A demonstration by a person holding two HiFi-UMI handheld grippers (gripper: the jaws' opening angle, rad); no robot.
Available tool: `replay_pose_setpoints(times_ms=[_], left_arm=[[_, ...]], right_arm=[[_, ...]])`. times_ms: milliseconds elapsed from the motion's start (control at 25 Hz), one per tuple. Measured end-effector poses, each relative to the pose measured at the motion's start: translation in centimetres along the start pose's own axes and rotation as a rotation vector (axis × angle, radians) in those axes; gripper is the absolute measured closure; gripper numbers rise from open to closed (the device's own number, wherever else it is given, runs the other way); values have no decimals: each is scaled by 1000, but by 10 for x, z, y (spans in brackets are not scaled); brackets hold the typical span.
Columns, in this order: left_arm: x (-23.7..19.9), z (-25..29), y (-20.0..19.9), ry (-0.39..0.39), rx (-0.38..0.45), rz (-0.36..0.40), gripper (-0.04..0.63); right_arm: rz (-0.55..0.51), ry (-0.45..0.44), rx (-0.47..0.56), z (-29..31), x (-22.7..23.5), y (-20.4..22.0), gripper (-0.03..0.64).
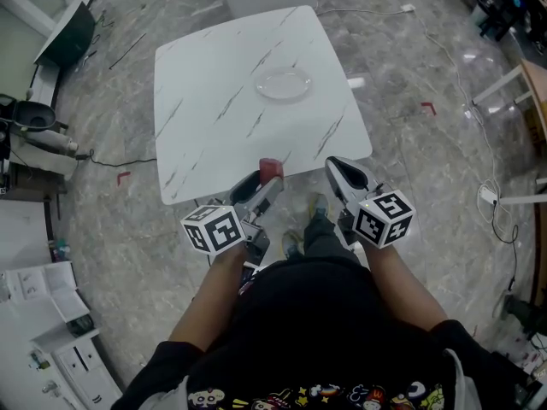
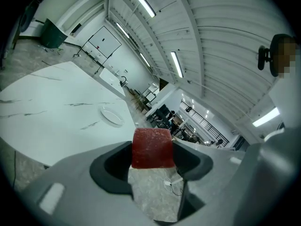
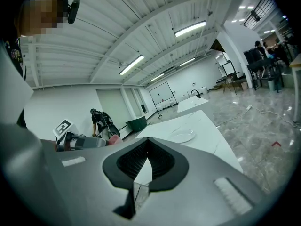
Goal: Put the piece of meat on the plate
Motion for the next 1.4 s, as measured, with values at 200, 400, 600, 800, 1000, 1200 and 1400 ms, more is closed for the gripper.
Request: replay_pose_setpoints(times_ms=[200,400,600,800,1000,1200,1400], left_arm=[[-6,23,-8,-27,6,-6,215],[-14,43,-17,-60,15,-11,215],[-29,59,-24,-96,12,-15,215],[-43,77,-28,-128,-1,-25,215],[-57,96,-34,-156,-11,-23,215],[-78,122,-42,-193,-36,-8,215],[-99,149,-50,-215,-44,16,215]], right_arm=[[5,-24,-17,18,24,-12,591],[10,-50,-32,39,45,-23,591],[18,-64,-48,60,60,-30,591],[21,-69,-63,75,77,-37,591],[19,-71,-83,89,93,-41,591],[21,-74,-100,106,111,-49,591],[21,-76,-120,119,126,-52,591]])
Point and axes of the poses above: the fingertips, and each gripper's own axes: z forward along the fingers, x to its right, y out of its underside, the point moved 10 cm from there along -z, backward along the fingers, and after that the axes turned 5 degrees about y, right-handed, at the moved point
